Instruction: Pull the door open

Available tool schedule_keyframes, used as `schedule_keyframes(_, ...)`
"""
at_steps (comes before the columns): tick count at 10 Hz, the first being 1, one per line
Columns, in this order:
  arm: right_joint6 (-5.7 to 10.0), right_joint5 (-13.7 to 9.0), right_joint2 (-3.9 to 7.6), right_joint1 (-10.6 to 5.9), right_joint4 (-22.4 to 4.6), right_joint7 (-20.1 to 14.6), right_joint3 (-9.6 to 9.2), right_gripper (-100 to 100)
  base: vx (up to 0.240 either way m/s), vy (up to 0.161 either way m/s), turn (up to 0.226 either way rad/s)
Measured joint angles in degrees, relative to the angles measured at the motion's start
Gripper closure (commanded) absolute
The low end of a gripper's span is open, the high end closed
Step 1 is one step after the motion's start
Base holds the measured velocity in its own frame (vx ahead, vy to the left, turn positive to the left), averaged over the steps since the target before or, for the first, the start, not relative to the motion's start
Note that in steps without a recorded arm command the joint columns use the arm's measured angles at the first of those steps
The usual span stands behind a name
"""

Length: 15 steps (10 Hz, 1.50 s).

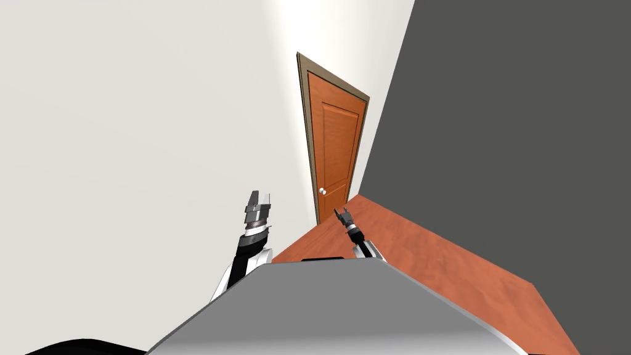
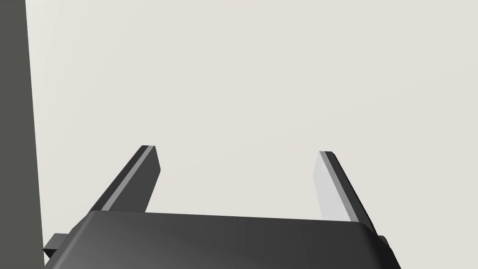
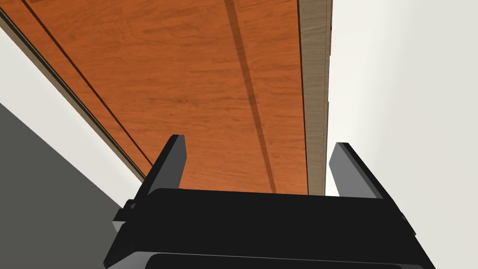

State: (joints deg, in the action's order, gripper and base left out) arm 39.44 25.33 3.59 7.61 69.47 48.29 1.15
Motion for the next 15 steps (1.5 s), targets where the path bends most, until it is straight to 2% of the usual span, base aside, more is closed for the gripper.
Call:
schedule_keyframes(7,2.94,3.4,-1.34,-3.3,-8.7,7.0,0.33,-100,0.08,-0.08,0.08)
schedule_keyframes(11,4.21,5.5,-2.59,-5.02,-13.1,11.0,0.31,-100,0.101,-0.079,0.063)
schedule_keyframes(14,5.87,6.9,-3.52,-6.56,-17.4,14.1,0.58,-100,0.119,-0.082,0.076)
schedule_keyframes(15,6.05,7.5,-3.76,-6.73,-18.0,14.8,0.47,-100,0.148,-0.075,0.033)
